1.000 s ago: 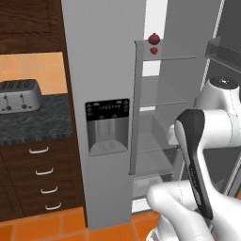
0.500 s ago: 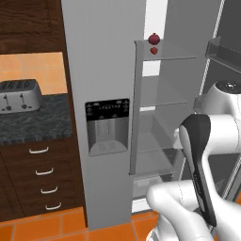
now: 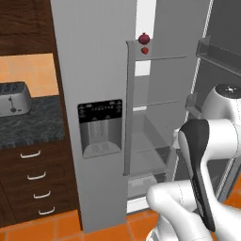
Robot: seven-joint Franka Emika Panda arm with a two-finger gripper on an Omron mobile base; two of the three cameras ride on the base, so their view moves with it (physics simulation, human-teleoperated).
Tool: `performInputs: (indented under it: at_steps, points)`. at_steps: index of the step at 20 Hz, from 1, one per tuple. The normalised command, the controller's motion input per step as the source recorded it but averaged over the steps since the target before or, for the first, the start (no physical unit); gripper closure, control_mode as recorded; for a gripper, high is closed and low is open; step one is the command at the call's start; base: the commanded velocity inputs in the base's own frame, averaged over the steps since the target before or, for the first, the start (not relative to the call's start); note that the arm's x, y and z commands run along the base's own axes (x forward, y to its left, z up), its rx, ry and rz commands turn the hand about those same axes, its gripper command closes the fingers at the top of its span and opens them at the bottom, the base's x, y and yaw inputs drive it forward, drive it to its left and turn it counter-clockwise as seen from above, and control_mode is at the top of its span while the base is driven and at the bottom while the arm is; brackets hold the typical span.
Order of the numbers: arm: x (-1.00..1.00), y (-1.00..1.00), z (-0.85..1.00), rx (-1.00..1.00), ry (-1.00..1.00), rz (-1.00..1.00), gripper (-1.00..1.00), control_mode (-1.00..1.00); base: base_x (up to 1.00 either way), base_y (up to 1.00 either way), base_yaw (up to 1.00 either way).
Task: Take the strawberry from the fridge and place it on top of the pancake, located on the dining counter.
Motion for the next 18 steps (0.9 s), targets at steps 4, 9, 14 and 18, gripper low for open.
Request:
performInputs:
  at_steps: [4, 9, 14, 18]
  points:
    - [0.0, 0.0, 0.0, 0.0, 0.0, 0.0, -1.0, 1.0, -0.01, 0.02, -0.26]
    - [0.0, 0.0, 0.0, 0.0, 0.0, 0.0, -1.0, 1.0, 0.76, 0.01, -0.02]
    - [0.0, 0.0, 0.0, 0.0, 0.0, 0.0, -1.0, 1.0, 0.56, -0.24, 0.02]
    - [0.0, 0.0, 0.0, 0.0, 0.0, 0.0, -1.0, 1.0, 0.12, -0.59, 0.02]
